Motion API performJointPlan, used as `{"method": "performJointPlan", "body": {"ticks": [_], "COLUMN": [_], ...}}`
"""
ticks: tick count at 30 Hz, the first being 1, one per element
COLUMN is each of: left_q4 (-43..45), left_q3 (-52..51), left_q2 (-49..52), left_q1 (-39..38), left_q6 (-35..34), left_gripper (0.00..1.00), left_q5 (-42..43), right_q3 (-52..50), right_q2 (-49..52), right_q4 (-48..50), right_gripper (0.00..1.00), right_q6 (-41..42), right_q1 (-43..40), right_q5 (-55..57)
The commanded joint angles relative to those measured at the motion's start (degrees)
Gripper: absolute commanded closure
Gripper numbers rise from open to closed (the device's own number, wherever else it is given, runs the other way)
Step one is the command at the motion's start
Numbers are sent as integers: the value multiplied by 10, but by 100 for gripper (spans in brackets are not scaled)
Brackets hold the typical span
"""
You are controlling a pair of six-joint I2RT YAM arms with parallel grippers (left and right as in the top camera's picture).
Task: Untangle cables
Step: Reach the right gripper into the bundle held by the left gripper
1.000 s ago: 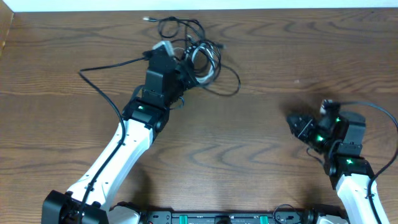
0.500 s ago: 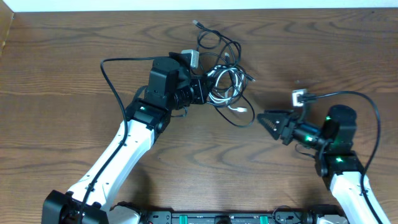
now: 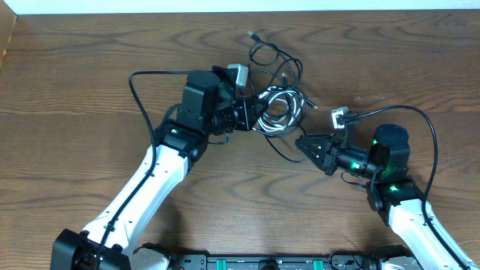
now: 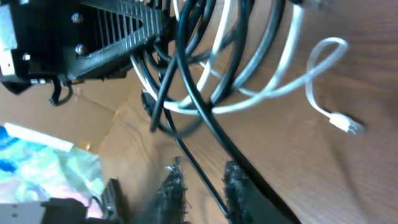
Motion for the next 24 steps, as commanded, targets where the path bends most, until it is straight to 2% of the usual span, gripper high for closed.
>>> {"method": "performJointPlan", "body": {"ticks": [1, 6, 9, 12, 15, 17, 22, 24], "left_q4": [5, 5, 4, 0, -9, -20, -66, -69], "left_q3": [-3, -3, -3, -3, -3, -3, -3, -3], "left_q2": [-4, -4, -4, -4, -4, -4, -3, -3], "left_q1": [-14, -15, -15, -15, -14, -14, -5, 5], "left_q6": [5, 6, 6, 6, 15, 28, 47, 47], "left_gripper": [92, 92, 92, 92, 92, 92, 92, 92], "left_q5": [15, 15, 10, -38, -62, -62, -54, 7], "right_q3": [1, 1, 1, 1, 1, 1, 1, 1], "right_q2": [1, 1, 1, 1, 1, 1, 1, 1], "right_q4": [4, 4, 4, 6, 23, 40, 72, 62], "right_gripper": [88, 89, 80, 69, 69, 66, 50, 47], "right_q6": [7, 7, 7, 7, 7, 7, 6, -5], "right_q1": [7, 7, 7, 6, 2, 2, 2, 2], "right_q5": [3, 2, 0, -5, -17, -27, -40, -22]}}
